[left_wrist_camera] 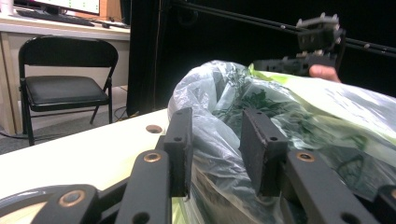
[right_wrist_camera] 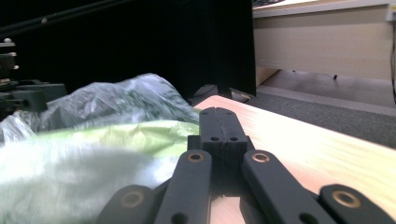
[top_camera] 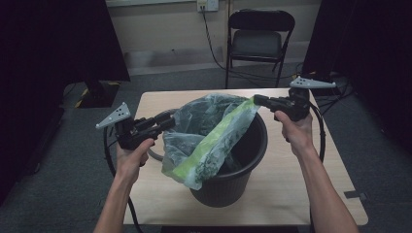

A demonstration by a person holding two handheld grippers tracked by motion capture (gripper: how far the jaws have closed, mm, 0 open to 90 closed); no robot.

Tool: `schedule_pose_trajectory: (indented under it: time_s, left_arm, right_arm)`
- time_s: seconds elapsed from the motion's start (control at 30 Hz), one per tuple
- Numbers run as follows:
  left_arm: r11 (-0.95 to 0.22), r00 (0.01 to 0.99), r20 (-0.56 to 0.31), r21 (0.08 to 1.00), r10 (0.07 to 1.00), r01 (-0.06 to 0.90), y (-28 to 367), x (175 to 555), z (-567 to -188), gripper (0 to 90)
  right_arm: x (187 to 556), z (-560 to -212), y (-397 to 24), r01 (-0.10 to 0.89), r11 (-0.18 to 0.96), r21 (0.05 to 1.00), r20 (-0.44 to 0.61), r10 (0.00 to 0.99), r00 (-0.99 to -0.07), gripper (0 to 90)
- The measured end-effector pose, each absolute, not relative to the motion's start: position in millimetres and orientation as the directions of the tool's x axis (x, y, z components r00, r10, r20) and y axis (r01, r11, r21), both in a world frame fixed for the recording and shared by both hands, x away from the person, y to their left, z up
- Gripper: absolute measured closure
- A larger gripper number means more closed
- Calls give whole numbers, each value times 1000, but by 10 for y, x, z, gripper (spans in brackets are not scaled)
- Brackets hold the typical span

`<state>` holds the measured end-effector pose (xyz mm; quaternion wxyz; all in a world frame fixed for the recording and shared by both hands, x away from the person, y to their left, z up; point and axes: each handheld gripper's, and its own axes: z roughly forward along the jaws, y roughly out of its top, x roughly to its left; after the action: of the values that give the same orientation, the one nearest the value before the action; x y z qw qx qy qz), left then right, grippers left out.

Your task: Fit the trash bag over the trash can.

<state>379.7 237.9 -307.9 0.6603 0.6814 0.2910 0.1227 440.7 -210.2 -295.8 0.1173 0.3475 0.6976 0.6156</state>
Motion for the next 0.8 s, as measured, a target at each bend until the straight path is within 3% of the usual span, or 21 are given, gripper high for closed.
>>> schedule_pose_trajectory:
  time_s: [0.17, 0.43, 0.57, 0.63, 0.8]
  left_arm:
    - [48, 798, -220, 971, 561, 234, 2370, 3778, -3081, 650]
    - [39, 799, -215, 971, 561, 234, 2407, 3676, -3074, 648]
    - [46, 812, -227, 970, 538, 240, 2449, 3610, -3077, 642]
    - [61, 824, -228, 971, 518, 231, 2499, 3604, -3036, 625]
    - [77, 802, -222, 973, 554, 217, 2550, 3776, -2842, 567]
  right_arm:
    - [4354, -3230, -2255, 370, -56, 927, 318, 638, -701, 900]
    - [4453, -3598, -2107, 448, 9, 894, 345, 625, -701, 900]
    - [4503, -3598, -2053, 445, 14, 895, 341, 621, -706, 900]
    - [4524, -3531, -2066, 434, 4, 901, 335, 630, -701, 813]
    - [4562, -3322, -2117, 400, -11, 916, 312, 645, -698, 699]
